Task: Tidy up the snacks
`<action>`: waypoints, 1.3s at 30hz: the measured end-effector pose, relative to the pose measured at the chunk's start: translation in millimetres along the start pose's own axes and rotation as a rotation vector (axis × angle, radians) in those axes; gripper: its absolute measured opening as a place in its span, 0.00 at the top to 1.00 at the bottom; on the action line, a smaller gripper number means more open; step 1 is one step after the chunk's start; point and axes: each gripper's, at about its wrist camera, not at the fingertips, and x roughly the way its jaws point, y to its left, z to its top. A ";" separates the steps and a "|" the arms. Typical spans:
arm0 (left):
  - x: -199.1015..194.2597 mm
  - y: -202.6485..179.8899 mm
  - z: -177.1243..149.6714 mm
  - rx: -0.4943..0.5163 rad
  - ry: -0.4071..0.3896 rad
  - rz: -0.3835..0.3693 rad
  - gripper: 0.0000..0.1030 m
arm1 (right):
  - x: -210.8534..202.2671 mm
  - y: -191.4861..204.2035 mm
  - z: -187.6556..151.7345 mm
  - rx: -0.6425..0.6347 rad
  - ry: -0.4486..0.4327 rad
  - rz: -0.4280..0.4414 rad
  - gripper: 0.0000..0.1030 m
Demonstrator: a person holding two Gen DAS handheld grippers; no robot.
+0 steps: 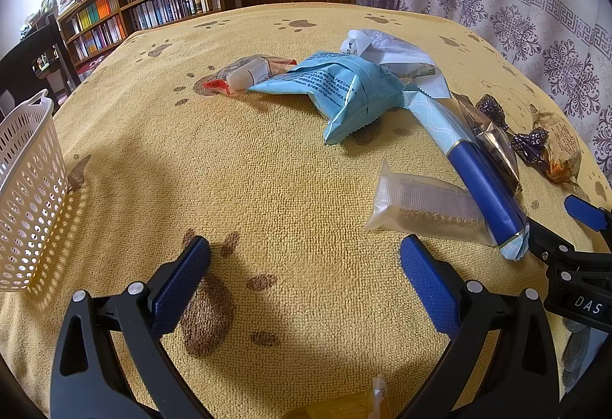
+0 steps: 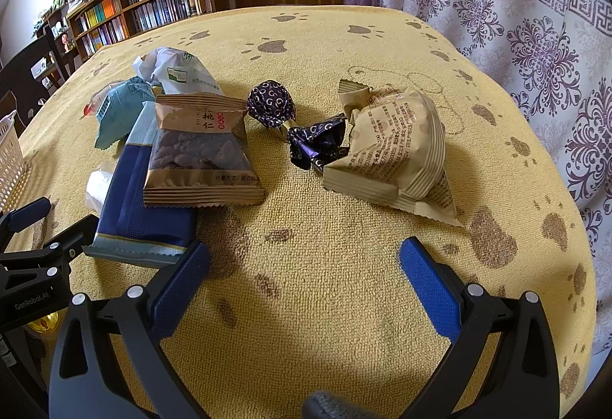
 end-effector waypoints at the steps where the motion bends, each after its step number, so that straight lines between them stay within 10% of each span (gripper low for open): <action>1: 0.0 -0.1 0.0 0.000 0.000 0.000 0.02 | 0.0 0.0 0.0 0.000 0.000 0.000 0.05; 39: -0.9 0.9 0.4 0.039 0.018 -0.029 0.03 | 0.2 0.2 0.1 -0.028 0.021 0.012 0.05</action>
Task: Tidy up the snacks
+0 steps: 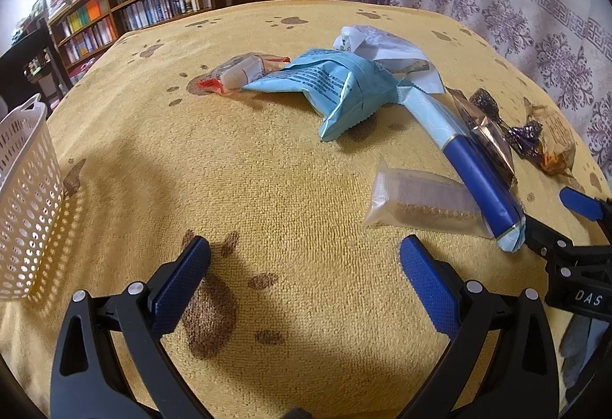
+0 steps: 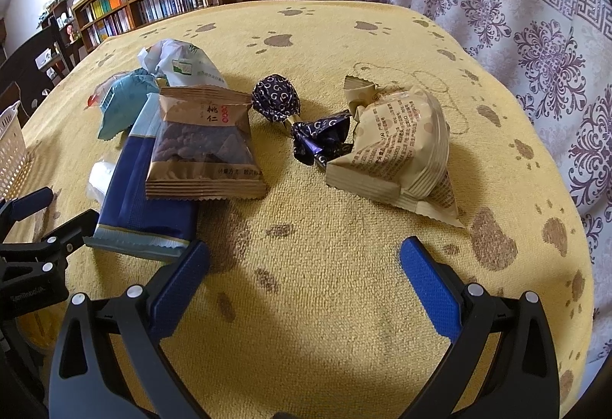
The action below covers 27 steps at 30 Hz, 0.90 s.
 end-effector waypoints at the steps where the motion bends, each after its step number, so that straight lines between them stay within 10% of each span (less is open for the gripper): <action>1: -0.1 0.3 0.0 0.008 0.002 -0.005 0.03 | -0.1 0.0 -0.1 0.000 0.000 0.000 0.05; 27: -72.5 12.0 0.6 0.048 -0.277 0.204 0.03 | -14.7 -20.0 -0.7 0.100 -0.027 0.130 0.05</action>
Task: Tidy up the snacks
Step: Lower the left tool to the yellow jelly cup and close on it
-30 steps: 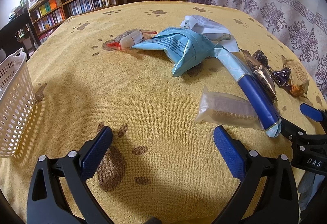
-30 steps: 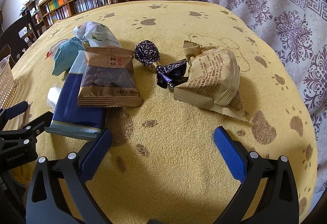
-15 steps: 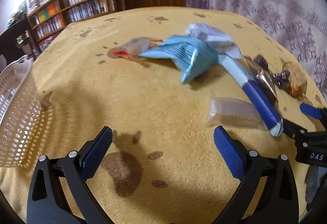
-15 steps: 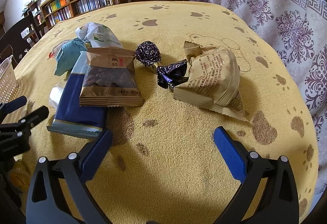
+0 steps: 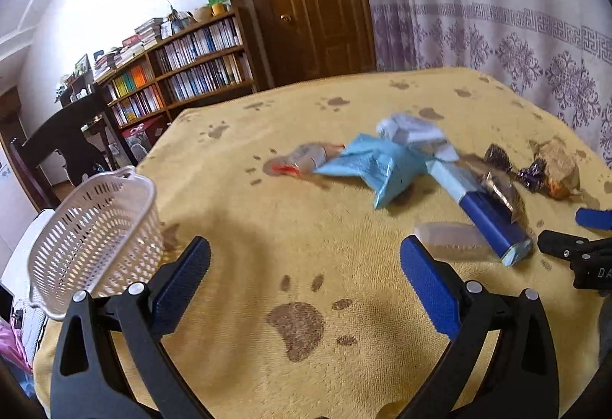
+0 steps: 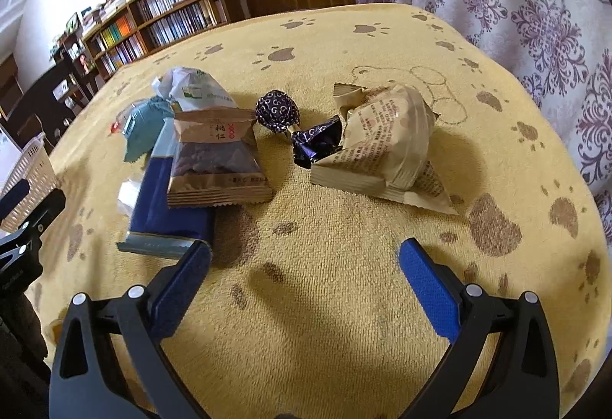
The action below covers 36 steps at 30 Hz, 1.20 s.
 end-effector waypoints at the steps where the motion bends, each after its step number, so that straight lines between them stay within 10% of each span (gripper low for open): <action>1: -3.3 1.5 0.3 -0.001 -0.003 -0.002 0.03 | -2.6 -0.9 0.3 0.007 -0.006 0.008 0.05; 36: -59.6 -24.8 -70.4 0.190 0.147 -0.373 0.03 | -44.5 29.1 -10.4 -0.086 -0.095 0.081 0.05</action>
